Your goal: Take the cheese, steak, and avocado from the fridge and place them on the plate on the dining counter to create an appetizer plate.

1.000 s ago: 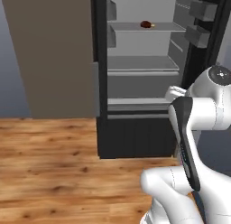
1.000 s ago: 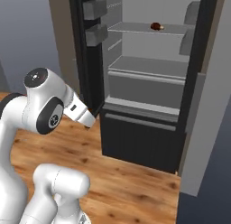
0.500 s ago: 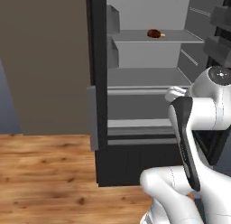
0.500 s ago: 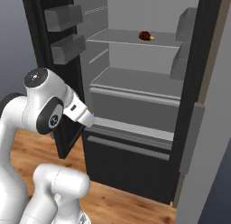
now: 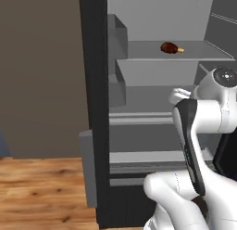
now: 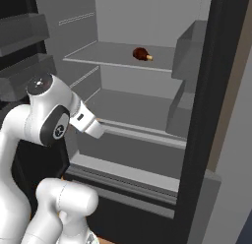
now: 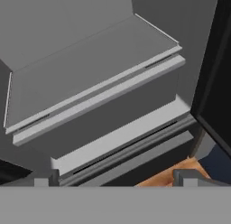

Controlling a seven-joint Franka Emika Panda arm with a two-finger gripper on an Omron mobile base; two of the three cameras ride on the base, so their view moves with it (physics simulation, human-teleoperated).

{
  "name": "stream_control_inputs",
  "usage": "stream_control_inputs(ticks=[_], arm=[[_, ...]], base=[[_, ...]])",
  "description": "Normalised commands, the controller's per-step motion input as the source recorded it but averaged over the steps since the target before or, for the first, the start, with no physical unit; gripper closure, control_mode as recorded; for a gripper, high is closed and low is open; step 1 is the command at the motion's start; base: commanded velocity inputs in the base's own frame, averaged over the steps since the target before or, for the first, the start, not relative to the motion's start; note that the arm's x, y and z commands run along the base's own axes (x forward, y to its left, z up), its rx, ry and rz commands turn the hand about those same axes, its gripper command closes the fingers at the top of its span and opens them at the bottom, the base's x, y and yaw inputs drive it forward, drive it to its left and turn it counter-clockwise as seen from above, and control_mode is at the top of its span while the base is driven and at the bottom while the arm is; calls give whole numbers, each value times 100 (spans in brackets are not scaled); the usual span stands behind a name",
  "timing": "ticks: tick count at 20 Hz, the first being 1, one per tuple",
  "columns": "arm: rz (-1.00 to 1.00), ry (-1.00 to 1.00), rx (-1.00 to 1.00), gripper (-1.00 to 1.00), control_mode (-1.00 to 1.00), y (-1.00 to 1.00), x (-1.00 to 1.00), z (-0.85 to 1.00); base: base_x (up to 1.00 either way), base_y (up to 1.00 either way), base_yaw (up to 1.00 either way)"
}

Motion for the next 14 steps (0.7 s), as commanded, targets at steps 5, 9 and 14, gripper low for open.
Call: stream_control_inputs(ticks=[5, 9, 14], arm=[[5, -16, -5, -100, -100, -14, -18, 33], [8, -37, -12, -100, -100, -23, -43, 92], [16, -32, -13, -100, -100, -18, -3, 100]], base=[[4, -16, 2], [0, 0, 0], [0, 0, 0]])
